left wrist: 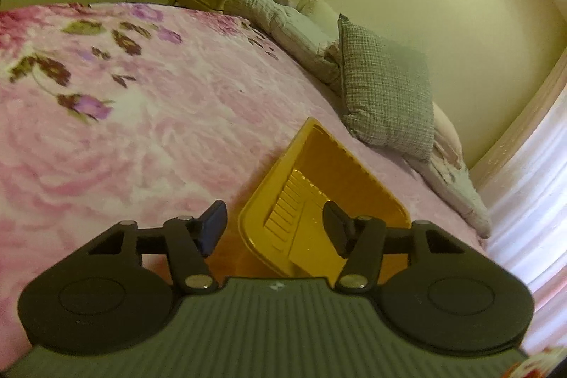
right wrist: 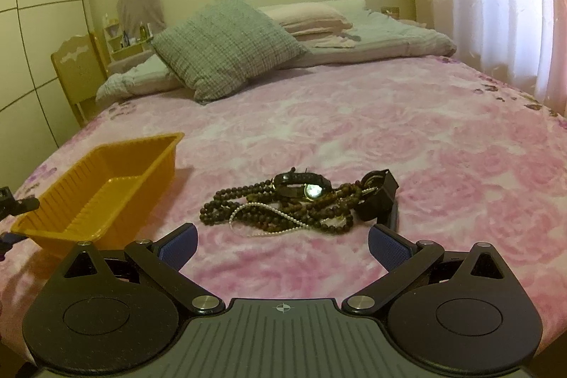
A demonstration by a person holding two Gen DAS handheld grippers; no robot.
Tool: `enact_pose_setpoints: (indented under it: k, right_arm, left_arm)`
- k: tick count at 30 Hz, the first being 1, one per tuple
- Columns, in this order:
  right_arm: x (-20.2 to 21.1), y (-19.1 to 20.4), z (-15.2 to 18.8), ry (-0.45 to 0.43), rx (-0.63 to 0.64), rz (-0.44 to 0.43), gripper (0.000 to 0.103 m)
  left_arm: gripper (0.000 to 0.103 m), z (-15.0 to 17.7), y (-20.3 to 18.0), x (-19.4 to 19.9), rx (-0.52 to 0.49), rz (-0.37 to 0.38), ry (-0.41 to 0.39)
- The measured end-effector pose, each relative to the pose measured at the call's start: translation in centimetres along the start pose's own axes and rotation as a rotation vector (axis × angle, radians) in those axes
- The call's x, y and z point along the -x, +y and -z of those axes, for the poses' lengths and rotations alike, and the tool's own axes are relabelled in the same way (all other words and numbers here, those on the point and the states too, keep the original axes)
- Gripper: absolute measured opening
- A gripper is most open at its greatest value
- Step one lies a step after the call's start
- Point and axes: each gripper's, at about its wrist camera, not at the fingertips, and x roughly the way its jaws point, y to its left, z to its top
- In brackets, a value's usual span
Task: Organize jewelry
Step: 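Grasp the orange tray's rim with the left gripper and tilt it up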
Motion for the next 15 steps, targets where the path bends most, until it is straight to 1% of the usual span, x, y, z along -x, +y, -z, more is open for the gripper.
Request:
enact_pose_setpoints:
  k: [2, 4, 5, 9, 11, 15]
  right_arm:
    - [-0.4, 0.1, 0.1, 0.008, 0.002, 0.003, 0.102]
    - [-0.9, 0.1, 0.1, 0.018, 0.004, 0.006, 0.102]
    - [-1.1, 0.1, 0.2, 0.023, 0.006, 0.008, 0.102]
    - [-1.8, 0.1, 0.2, 0.033, 0.002, 0.016, 0.102]
    - [-2.0, 0.1, 0.2, 0.037, 0.0, 0.017, 0.102]
    - [-2.2, 0.2, 0.4, 0.04, 0.004, 0.018, 0.101]
  left_arm:
    - [0.049, 0.0, 0.3, -0.5, 0.013, 0.009, 0.003]
    - [0.042, 0.0, 0.4, -0.9, 0.019, 0.014, 0.004]
    - [0.041, 0.0, 0.5, -1.1, 0.016, 0.019, 0.006]
    - [0.029, 0.0, 0.2, -1.5, -0.003, 0.029, 0.01]
    - [0.027, -0.1, 0.1, -1.6, -0.005, 0.029, 0.008]
    - [0.019, -0.1, -0.5, -1.2, -0.037, 0.018, -0.005]
